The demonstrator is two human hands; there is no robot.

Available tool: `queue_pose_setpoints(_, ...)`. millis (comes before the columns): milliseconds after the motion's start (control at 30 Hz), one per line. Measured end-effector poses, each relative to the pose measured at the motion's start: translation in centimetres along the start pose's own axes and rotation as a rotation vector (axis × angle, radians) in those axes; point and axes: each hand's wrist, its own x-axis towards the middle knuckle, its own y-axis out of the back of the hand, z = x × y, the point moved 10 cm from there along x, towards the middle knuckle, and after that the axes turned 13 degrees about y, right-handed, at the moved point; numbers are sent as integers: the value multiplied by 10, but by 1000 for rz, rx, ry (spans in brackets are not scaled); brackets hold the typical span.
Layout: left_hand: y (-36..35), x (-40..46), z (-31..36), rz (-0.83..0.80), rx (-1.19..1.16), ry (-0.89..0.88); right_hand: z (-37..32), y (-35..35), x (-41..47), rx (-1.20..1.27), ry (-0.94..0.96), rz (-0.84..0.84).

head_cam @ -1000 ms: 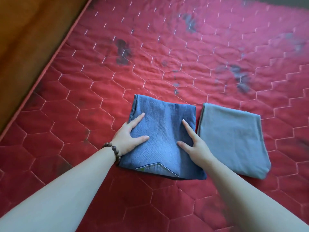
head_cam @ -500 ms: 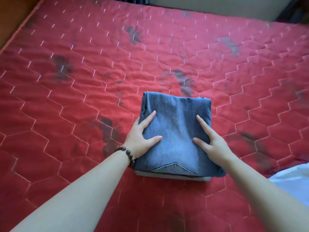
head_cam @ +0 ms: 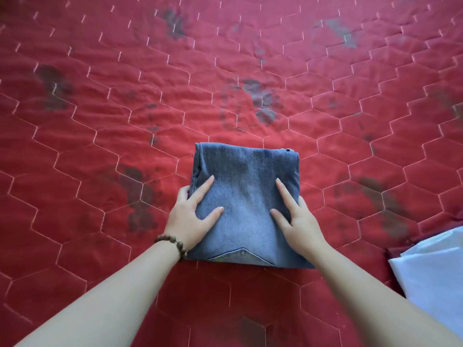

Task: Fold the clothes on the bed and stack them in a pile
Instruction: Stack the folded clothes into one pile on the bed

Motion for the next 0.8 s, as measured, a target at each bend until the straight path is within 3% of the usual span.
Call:
queue_pose_setpoints(33, 0, 0, -1, 13, 64, 29, 2, -1, -1, -52, -35, -14)
queue_pose_setpoints(100, 13, -4, 11, 206, 295, 27, -5, 13, 1, -311, -46, 76)
queue_pose_setpoints(167, 27, -14, 48, 436, 410, -127, -31, 34, 4, -568, 45, 275)
queue_pose_setpoints(233, 18, -18, 86, 497, 462, -353, -56, 36, 15, -674, 182, 345)
queue_pose_setpoints(300, -4, -10, 102, 423, 583, -464, -65, 20, 32, -737, 274, 256)
queue_pose_setpoints(433, -31, 27, 69, 241, 763, -315, -45, -13, 56, -757, 258, 59)
queue_pose_setpoints(800, -35, 57, 41, 172, 438, -377, -15, -23, 71, -588, 267, 146)
